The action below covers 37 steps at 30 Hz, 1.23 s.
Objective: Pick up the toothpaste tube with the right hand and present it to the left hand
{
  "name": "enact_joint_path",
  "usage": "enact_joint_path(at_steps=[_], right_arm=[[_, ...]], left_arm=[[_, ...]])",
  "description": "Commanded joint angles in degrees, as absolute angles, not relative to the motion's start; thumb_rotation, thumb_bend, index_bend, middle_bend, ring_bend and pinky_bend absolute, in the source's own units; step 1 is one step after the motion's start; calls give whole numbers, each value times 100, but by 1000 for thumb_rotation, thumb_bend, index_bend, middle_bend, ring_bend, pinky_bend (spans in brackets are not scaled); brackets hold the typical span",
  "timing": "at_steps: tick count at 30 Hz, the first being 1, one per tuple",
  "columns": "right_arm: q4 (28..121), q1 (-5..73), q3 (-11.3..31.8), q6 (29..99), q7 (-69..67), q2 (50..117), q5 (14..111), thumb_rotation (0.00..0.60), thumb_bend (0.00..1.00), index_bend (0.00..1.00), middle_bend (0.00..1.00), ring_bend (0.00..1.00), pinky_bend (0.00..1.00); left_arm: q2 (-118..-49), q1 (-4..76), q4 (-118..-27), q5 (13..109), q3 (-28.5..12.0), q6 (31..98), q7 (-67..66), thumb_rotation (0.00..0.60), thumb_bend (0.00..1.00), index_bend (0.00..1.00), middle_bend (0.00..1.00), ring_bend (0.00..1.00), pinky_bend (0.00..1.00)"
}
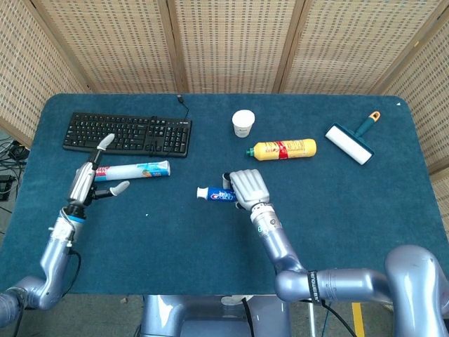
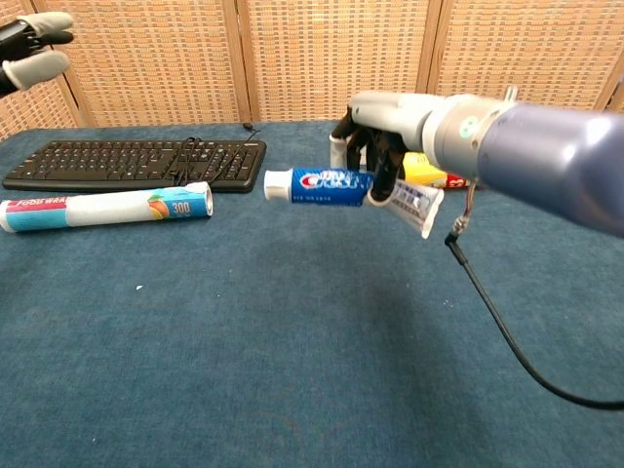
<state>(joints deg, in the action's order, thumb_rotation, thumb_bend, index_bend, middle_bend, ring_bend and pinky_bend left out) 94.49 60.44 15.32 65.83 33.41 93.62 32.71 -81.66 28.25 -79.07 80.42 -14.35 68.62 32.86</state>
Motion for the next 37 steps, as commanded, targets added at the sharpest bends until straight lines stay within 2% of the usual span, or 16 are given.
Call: enact_joint_path(at_steps=[1, 3, 6, 9, 16, 18, 21, 25, 27, 31, 37], right_arm=[[9364, 5951, 1451, 6449, 3225, 9464, 3291, 600, 43, 153, 181, 117, 399], [9390, 5916, 1451, 6349, 3186, 9453, 3220, 600, 0, 53, 67, 17, 295], [9478, 5844, 1434, 6337, 3137, 9396, 3270, 600, 0, 15, 17, 0, 213], [9699, 5712, 1387, 6412, 3053, 9245, 3477, 600, 0, 7, 6, 0, 126], [10363, 5076, 1066, 6864, 2562, 8559, 4485, 600, 0, 7, 4, 0, 61], [10483, 4793, 881, 7061, 2286, 8297, 4972, 600, 0, 7, 4, 0, 24], [10326, 4307, 447, 7392, 1707, 7914, 6112, 600, 0, 9, 4, 0, 0], [9556, 3698, -160, 8054, 990, 7623, 7580, 600, 0, 9, 4, 0, 0], [9187, 3450, -360, 8347, 739, 7571, 7996, 600, 0, 9, 4, 0, 0], [8590, 2892, -631, 8930, 492, 7480, 8453, 600, 0, 9, 4, 0, 0], [8277, 2369, -738, 9383, 541, 7370, 8668, 600, 0, 10, 2, 0, 0]], left_arm=[[-7845, 2653, -7852, 8072, -1190, 6899, 2562, 320, 0, 0, 0, 0, 0], [-7727, 2593, -7929, 8027, -1123, 6899, 2241, 343, 0, 0, 0, 0, 0], [-7552, 2454, -8096, 7978, -1028, 7012, 1774, 364, 0, 0, 0, 0, 0], [-7420, 2293, -8290, 7962, -970, 7217, 1532, 387, 0, 0, 0, 0, 0], [-7076, 1843, -8697, 8046, -736, 7719, 1200, 432, 0, 0, 0, 0, 0], [-6968, 1680, -8817, 8104, -635, 7893, 1146, 466, 0, 0, 0, 0, 0], [-6821, 1416, -8979, 8224, -472, 8188, 1035, 514, 0, 0, 0, 0, 0], [-6656, 1073, -9143, 8461, -238, 8599, 862, 519, 0, 0, 0, 0, 0], [-6611, 929, -9183, 8587, -133, 8781, 759, 536, 0, 0, 0, 0, 0], [-6524, 607, -9282, 8790, 109, 9094, 574, 555, 0, 0, 0, 0, 0], [-6500, 325, -9275, 8889, 272, 9312, 467, 562, 0, 0, 0, 0, 0]])
